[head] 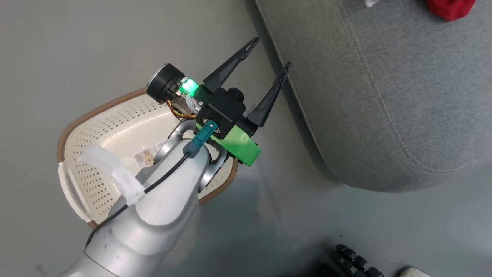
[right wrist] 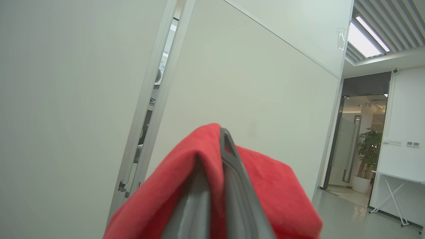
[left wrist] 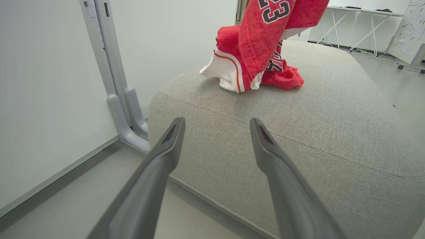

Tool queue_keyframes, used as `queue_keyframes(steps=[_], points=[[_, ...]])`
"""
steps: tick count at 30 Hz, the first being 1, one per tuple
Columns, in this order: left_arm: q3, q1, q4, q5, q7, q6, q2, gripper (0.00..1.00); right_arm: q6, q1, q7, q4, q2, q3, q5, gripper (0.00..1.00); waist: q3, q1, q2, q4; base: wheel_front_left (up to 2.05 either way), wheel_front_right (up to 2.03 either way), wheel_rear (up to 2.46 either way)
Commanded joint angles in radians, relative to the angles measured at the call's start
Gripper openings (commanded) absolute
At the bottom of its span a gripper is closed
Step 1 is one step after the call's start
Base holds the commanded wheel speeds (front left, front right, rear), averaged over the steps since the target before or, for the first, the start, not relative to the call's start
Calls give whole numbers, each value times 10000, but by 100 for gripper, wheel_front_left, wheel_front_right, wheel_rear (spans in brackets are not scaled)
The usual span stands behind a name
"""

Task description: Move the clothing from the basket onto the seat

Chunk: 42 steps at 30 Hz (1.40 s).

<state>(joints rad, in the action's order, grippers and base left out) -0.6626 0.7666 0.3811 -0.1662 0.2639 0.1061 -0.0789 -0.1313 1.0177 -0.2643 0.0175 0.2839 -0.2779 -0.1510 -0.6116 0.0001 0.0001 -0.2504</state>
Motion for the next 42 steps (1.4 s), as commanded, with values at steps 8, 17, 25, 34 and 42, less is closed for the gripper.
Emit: queue_keyframes(steps=[8,17,25,34,42], points=[[-34,500,24,214,7,42,-206,100,11,1951,-1,2063,1175,-218,-35,0,-1346,-1,-1,207,0,0,0],[-120,739,51,254,7,54,-268,100,11,1875,-2,4166,1045,-410,516,0,-1896,-1,-1,312,0,0,0],[-106,743,17,213,7,-35,-308,100,11,1079,0,5349,791,-622,718,0,-2068,-1,-1,441,0,0,0],[-41,638,3,117,7,-111,-365,100,11,578,0,5992,577,-747,852,24,-1929,-1,-1,485,0,0,0],[301,50,-173,-117,7,-264,-357,100,11,-588,0,5294,202,-759,945,100,-771,-1,-1,416,0,0,0]])
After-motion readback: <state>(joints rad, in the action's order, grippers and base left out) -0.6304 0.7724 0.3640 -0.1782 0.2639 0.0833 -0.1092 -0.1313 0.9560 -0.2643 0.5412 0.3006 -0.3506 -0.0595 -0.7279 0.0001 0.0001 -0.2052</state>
